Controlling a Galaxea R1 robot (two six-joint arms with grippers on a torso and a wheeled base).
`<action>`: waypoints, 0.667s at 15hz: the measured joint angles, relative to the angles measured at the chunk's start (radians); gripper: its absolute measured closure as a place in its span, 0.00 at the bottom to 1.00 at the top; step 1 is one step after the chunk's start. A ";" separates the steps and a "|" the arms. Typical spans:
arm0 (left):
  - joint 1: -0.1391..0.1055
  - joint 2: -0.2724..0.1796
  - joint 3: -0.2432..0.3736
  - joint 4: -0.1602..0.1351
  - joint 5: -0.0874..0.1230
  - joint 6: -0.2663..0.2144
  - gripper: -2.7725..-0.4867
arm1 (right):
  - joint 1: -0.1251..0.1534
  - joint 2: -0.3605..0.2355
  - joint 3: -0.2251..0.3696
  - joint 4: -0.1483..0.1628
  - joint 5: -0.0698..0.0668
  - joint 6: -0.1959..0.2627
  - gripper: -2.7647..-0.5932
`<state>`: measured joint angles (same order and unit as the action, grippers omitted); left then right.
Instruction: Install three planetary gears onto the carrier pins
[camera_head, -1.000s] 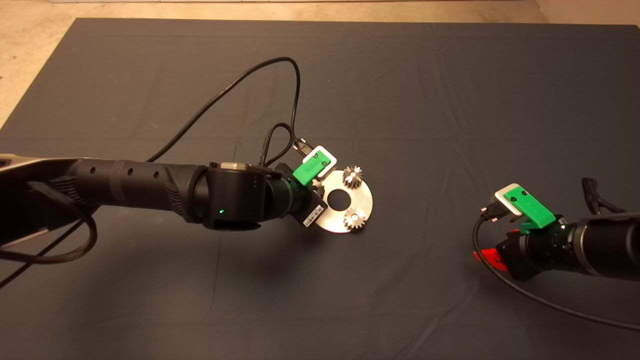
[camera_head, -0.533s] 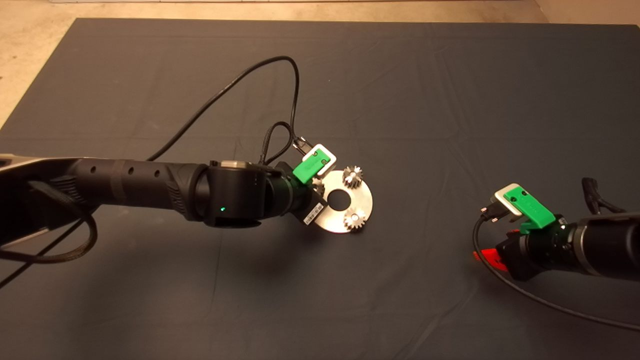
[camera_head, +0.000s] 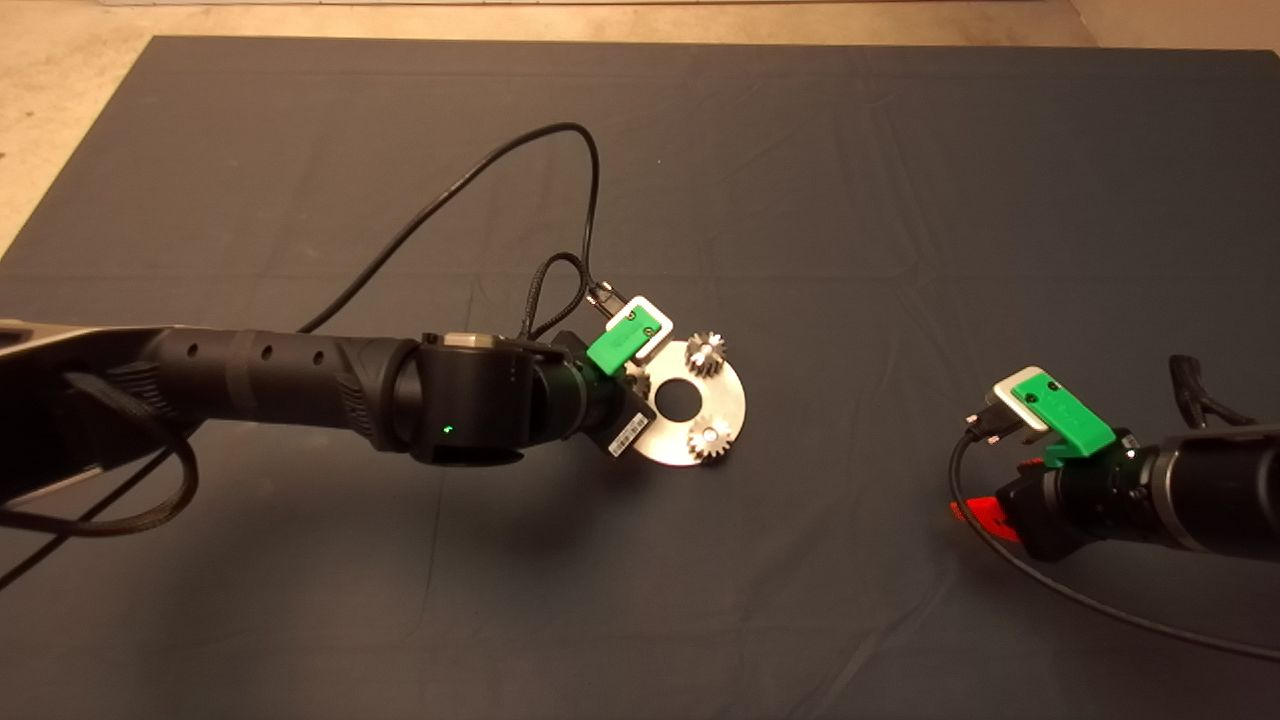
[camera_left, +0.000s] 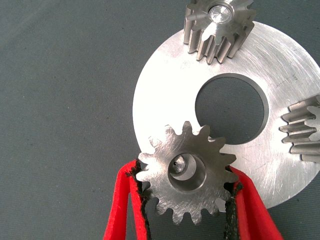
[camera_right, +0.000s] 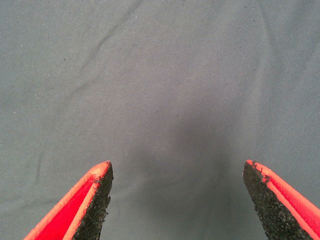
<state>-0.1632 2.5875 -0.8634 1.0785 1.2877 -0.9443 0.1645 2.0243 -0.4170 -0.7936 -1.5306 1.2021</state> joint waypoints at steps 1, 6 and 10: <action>0.000 0.000 0.000 0.003 0.001 0.000 0.97 | 0.000 -0.002 0.000 0.000 0.000 0.000 0.39; 0.002 0.000 -0.002 0.011 0.000 0.000 0.97 | 0.000 -0.002 0.000 0.000 0.000 0.000 0.39; 0.002 -0.003 -0.003 0.010 -0.004 0.019 0.97 | 0.000 -0.002 0.000 0.000 0.000 0.000 0.39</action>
<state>-0.1611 2.5847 -0.8660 1.0890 1.2839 -0.9251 0.1641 2.0219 -0.4170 -0.7936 -1.5306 1.2021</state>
